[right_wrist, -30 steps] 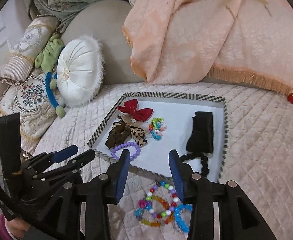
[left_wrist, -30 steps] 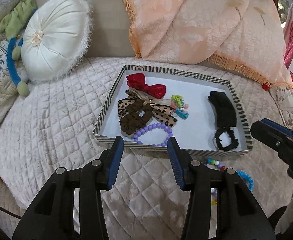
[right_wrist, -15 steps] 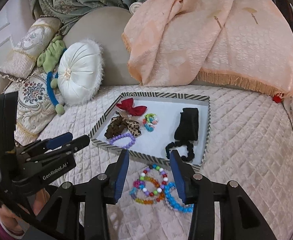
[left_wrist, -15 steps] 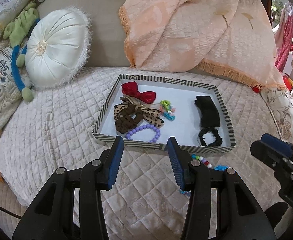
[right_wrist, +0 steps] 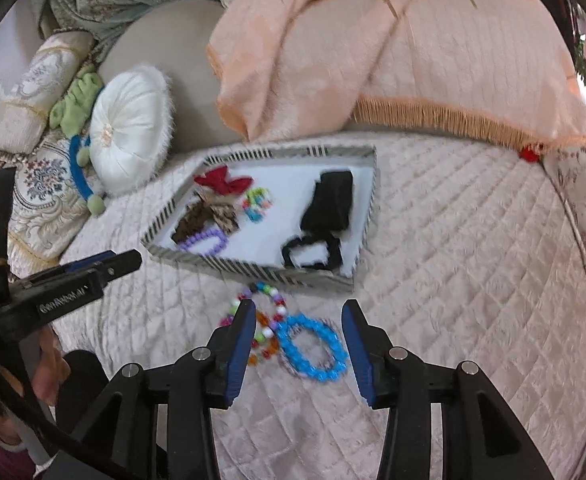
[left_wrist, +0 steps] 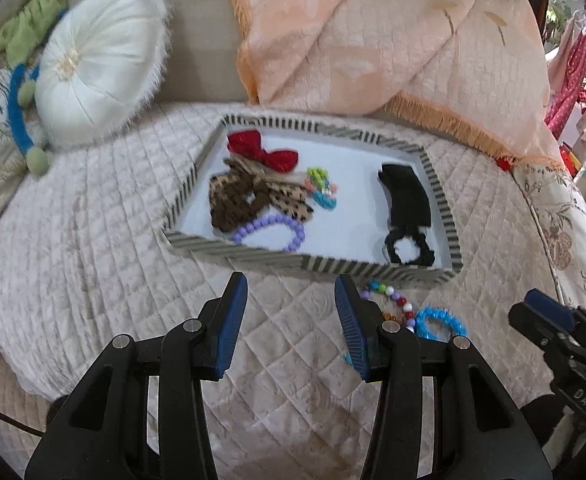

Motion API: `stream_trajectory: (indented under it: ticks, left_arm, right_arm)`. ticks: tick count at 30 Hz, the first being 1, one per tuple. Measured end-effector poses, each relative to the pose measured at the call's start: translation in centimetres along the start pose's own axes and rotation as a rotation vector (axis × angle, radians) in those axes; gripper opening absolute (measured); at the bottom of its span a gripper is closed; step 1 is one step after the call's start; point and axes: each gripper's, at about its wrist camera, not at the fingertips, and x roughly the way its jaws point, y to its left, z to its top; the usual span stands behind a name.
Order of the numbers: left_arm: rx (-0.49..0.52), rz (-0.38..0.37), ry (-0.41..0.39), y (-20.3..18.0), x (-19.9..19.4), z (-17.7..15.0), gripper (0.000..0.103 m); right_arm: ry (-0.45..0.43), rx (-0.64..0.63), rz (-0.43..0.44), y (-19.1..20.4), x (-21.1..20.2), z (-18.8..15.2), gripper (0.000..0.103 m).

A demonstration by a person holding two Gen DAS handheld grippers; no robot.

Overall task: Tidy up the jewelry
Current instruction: 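Move both grippers back toward the bracelets lying beside the tray, then grasp multicolour bead bracelet with left gripper while right grasps blue bead bracelet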

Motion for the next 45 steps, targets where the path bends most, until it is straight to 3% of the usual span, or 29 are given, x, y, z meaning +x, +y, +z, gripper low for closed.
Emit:
stream_trajectory:
  ticks: [11, 23, 28, 30, 31, 32, 34, 45]
  left_arm:
    - [-0.052, -0.121, 0.186, -0.7, 5.4, -0.7, 0.045]
    - [-0.043, -0.132, 0.282, -3.1, 10.4, 0.1, 0.045]
    - [-0.039, -0.132, 0.294, -4.0, 12.0, 0.3, 0.045]
    - [-0.056, -0.139, 0.284, -3.9, 12.4, 0.4, 0.037]
    - [-0.059, -0.148, 0.278, -3.9, 12.5, 0.5, 0.021]
    - [-0.055, -0.153, 0.282, -3.9, 12.6, 0.6, 0.015]
    - [-0.046, -0.167, 0.281, -4.1, 12.5, 0.7, 0.009]
    - [-0.018, -0.206, 0.204, -3.7, 8.1, 1.9, 0.005]
  right_arm:
    - [0.114, -0.001, -0.021, -2.8, 4.5, -2.2, 0.042]
    - [0.184, -0.137, -0.037, -1.6, 7.7, -3.0, 0.026]
    - [0.178, -0.143, -0.027, -1.9, 7.9, -3.1, 0.011]
    - [0.161, -0.126, -0.006, -2.0, 7.3, -3.0, 0.010]
    - [0.151, -0.118, 0.005, -2.1, 6.9, -2.9, 0.010]
    - [0.144, -0.113, 0.011, -2.0, 6.6, -2.7, 0.010]
    - [0.125, -0.094, 0.033, -2.2, 5.7, -2.5, 0.010]
    - [0.067, -0.068, 0.066, -1.8, 2.6, -1.8, 0.009]
